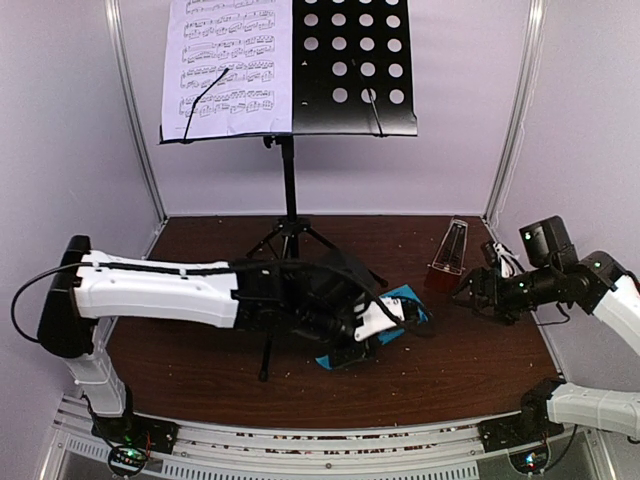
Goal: Set up the instrument practice props
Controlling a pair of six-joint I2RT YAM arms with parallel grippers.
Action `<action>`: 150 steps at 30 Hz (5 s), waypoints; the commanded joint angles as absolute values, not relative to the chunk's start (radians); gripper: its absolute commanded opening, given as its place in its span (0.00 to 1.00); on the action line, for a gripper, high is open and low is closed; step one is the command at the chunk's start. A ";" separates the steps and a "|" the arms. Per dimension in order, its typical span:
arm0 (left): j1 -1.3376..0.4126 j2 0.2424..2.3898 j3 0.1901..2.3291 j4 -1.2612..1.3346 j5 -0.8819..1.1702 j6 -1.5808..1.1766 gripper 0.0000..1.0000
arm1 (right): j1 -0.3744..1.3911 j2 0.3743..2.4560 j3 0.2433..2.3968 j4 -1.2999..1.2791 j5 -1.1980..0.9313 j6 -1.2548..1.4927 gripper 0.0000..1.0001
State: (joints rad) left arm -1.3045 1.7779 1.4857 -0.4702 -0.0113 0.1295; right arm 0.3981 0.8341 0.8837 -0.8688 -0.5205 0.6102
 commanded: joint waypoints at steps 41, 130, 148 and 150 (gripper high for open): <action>-1.381 1.777 1.300 -0.038 0.123 0.038 0.00 | 0.406 1.167 0.260 0.084 -0.760 1.265 0.73; -1.197 1.240 0.920 0.087 0.114 -0.323 0.98 | 0.552 0.580 0.838 0.083 -1.127 1.040 0.00; -1.236 1.041 0.914 0.099 -0.108 -0.407 0.98 | 0.637 0.691 1.091 0.290 -1.055 1.160 0.00; -1.247 1.051 0.941 0.100 -0.099 -0.407 0.98 | 0.640 0.707 1.115 0.307 -1.049 1.161 0.00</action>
State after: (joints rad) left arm -1.2255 1.0401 0.8753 0.0914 -0.0937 -0.4183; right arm 0.6292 0.6857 1.0599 0.2310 -1.0729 1.1412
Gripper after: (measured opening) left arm 0.978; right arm 0.010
